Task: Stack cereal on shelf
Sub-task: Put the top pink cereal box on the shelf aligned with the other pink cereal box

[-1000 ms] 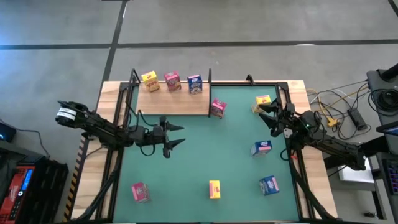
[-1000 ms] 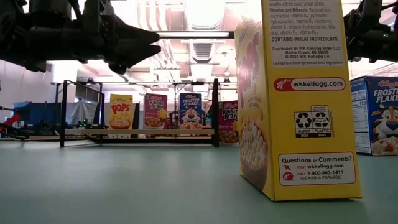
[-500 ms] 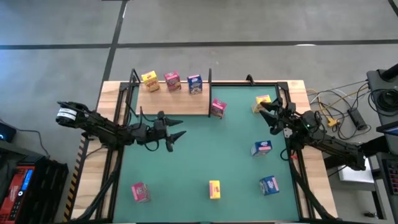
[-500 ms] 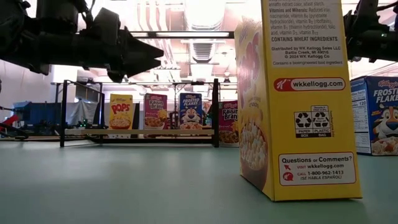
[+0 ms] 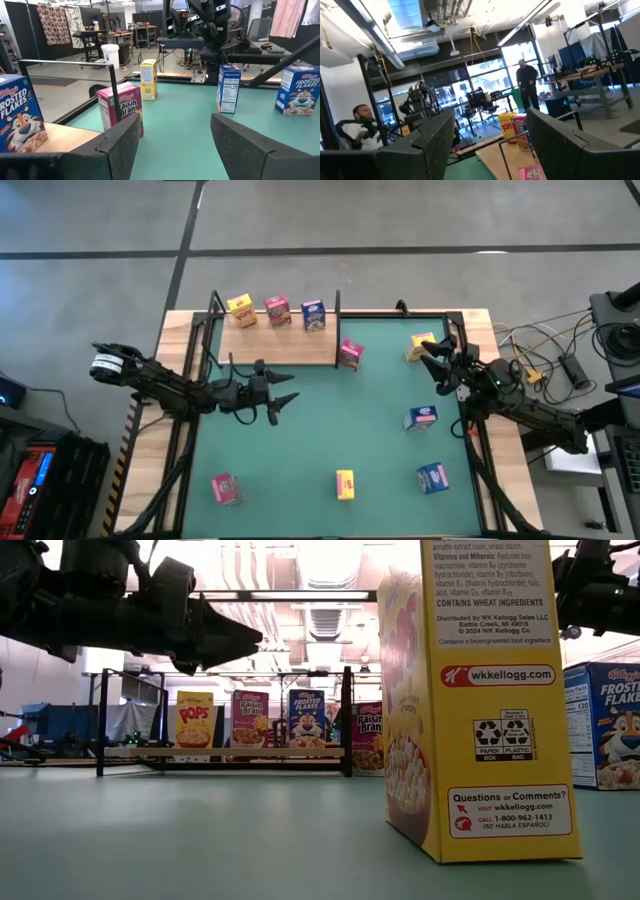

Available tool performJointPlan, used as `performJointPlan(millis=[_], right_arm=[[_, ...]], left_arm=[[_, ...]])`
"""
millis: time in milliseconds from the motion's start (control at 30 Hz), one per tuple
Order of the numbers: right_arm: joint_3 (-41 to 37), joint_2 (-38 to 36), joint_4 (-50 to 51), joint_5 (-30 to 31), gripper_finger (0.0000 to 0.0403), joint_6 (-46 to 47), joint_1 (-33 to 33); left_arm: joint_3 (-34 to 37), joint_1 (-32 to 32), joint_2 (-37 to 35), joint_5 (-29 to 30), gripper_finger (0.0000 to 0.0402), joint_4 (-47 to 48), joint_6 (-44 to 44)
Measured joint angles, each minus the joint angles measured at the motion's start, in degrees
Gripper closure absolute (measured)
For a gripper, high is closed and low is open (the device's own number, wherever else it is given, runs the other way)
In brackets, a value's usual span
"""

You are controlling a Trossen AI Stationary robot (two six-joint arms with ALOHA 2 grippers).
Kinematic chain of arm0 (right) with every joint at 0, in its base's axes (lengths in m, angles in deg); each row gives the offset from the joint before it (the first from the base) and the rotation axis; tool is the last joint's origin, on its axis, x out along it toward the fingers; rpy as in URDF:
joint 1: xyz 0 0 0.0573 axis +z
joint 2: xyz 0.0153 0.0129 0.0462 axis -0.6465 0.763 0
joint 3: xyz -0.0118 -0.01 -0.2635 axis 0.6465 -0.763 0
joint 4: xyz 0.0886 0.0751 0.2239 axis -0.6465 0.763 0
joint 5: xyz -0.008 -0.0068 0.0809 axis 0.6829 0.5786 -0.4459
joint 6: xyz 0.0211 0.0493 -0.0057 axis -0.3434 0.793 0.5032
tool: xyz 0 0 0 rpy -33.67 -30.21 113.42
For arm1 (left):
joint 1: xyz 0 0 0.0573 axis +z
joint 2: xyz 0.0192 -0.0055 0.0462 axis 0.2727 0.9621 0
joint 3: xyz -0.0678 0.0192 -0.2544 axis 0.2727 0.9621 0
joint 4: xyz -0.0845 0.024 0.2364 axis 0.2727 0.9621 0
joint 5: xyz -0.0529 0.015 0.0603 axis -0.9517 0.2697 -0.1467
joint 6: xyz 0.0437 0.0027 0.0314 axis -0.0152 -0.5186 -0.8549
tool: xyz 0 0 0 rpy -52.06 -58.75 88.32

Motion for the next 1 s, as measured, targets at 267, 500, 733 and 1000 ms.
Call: performJointPlan(millis=[267, 500, 733, 1000], right_arm=[[0.0, 0.0, 0.0, 2.0, 0.0168, 2.2, 0.0], [0.0, 3.9, 2.5, 5.9, 0.0167, 3.6, 0.0], [3.7, 10.3, 5.5, 6.1, 0.0168, 2.8, 0.0], [18.2, 19.5, 28.6, 11.5, 0.0168, -2.5, 0.0]], left_arm=[[0.0, 0.0, 0.0, 0.0, 0.0174, 0.0, 0.3], [0.0, 0.0, 0.0, -0.1, 0.0174, 1.0, 0.3], [0.0, 0.1, 0.0, 0.0, 0.0174, 0.9, 0.3], [0.0, 0.2, 0.0, 0.0, 0.0174, 2.0, 0.9]])
